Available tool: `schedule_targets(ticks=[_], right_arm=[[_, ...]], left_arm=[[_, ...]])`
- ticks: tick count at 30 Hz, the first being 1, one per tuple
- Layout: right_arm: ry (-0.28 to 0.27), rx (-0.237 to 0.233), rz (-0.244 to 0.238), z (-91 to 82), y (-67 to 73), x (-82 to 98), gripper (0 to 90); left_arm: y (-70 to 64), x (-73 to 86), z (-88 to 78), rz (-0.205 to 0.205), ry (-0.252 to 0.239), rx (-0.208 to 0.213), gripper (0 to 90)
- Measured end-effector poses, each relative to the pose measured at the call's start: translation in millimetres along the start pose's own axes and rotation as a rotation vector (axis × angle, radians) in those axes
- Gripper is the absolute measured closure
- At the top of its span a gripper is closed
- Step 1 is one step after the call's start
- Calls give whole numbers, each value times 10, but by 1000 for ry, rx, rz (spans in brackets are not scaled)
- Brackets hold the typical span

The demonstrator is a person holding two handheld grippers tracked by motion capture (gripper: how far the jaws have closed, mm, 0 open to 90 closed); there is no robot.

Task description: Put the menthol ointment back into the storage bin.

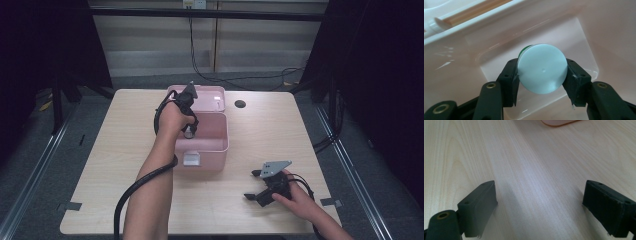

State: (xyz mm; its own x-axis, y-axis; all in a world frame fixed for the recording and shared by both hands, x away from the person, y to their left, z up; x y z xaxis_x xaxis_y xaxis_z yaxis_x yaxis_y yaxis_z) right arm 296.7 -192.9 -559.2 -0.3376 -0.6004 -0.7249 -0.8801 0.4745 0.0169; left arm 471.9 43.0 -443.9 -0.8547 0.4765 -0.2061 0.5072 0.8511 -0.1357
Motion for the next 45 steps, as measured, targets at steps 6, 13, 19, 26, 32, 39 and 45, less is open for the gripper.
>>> schedule_targets(ticks=[6,13,19,26,32,39,45], right_arm=[[0,0,0,0,0,0,111],[0,0,0,0,0,0,110],[0,0,0,0,0,0,111],[0,-1,1,0,1,0,110],[0,0,1,0,1,0,110],[0,0,1,0,0,0,110],[-1,0,2,0,0,0,110]], left_arm=[[-6,-24,42,-14,-4,-12,499],[25,-47,116,-52,-11,-17,499],[49,-50,160,-84,-12,-21,499],[74,-54,241,-126,-14,-19,499],[113,-41,294,-145,-4,-40,499],[140,-35,356,-154,-3,-38,498],[140,-37,434,-169,-8,-36,498]])
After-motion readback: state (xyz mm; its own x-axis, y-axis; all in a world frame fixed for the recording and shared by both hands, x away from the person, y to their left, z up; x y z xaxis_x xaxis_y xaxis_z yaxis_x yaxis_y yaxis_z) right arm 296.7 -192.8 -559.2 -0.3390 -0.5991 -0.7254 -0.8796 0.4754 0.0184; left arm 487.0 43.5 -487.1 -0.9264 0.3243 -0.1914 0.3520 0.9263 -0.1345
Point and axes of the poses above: each handheld gripper's, and its own axes: z roughly forward along the jaws, x roughly out of its underside, y roughly to its left, the point moved 7 cm from there along z, roughly forward along the jaws, and after that the axes turned 1 degree about -z, right-handed, at the moved point
